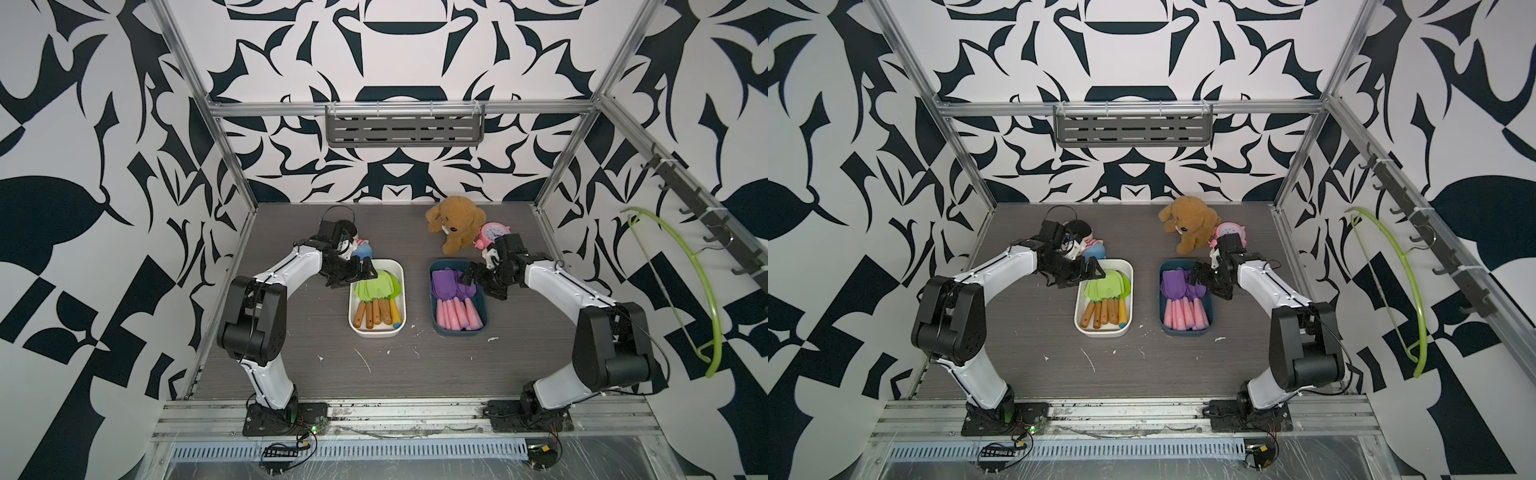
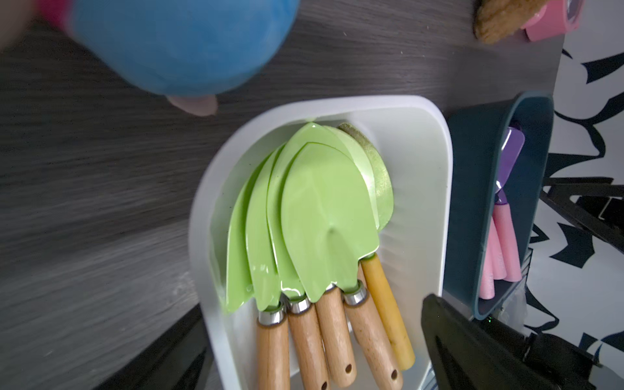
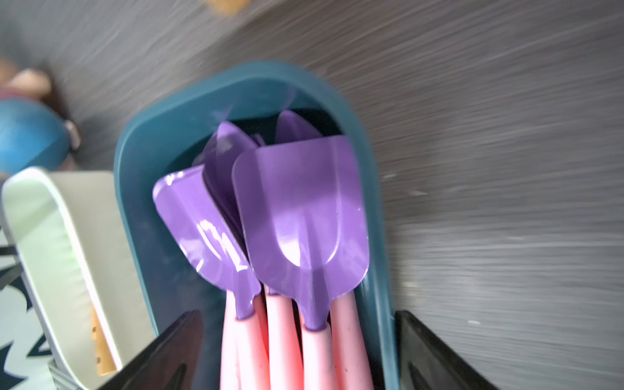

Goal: Sort the small shovels by color and place them into the storage box
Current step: Move the storage box to the center of the board, then reset both arms

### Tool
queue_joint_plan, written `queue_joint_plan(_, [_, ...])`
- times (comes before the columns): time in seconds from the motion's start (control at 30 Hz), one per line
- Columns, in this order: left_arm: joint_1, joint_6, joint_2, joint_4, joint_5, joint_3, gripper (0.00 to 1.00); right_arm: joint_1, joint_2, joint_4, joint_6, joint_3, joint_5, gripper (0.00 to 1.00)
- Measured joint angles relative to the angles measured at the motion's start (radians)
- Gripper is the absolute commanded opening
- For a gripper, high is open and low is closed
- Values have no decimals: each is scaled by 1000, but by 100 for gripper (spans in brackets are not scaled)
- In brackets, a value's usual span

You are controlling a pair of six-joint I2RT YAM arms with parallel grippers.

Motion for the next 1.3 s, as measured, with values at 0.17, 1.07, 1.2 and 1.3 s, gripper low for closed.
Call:
queue_joint_plan(0.17, [-37,4,0,-1,11,1,99,63,4,27,26,1,8,92])
queue_joint_plan(1.07, [336,226,-324,867,-454,-691,99,-104,-68,692,-404,-332,414,100])
queue_joint_plan(1.2, [329,240,-250,1240,-474,-838,99,-104,-94,867,-450,-442,418,100])
queue_joint_plan(1.3, [325,225,-204,1324,-532,-895,99,-104,-154,1085,-488,-581,422,100])
